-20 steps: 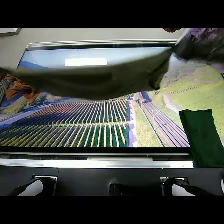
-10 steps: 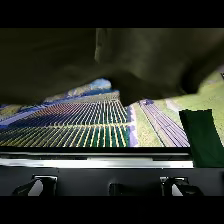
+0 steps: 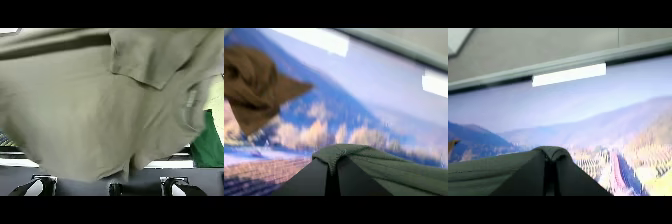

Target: Fold the clothes and pants, and hang the long-sleeved shirts on hangers.

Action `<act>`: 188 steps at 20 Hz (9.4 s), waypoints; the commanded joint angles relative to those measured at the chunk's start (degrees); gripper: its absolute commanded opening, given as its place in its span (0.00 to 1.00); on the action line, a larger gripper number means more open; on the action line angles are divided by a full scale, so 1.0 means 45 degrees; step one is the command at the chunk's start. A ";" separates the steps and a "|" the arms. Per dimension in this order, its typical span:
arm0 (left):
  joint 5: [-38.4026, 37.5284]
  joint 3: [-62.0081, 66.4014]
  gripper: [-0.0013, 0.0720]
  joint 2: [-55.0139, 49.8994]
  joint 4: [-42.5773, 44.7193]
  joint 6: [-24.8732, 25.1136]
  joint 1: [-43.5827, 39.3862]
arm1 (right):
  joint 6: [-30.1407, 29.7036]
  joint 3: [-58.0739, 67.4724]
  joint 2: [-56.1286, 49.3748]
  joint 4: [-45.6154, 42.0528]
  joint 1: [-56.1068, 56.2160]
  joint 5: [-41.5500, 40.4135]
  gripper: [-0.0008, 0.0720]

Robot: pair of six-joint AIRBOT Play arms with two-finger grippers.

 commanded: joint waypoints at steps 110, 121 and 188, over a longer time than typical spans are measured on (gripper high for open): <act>0.0636 -1.3697 0.04 0.1851 -0.2132 0.0675 0.2550 | -0.1676 -1.8132 0.3206 0.3147 0.1899 -0.0044 0.05; 0.2861 -1.3338 0.04 0.2531 -0.2681 0.0971 0.0641 | -0.1773 -1.6747 0.4294 0.2113 0.1899 -0.0277 0.05; 0.2759 -0.2997 0.04 -0.6683 -0.3483 0.1219 -0.2521 | -0.3419 -0.7033 -0.7660 0.3371 0.0170 0.0597 0.05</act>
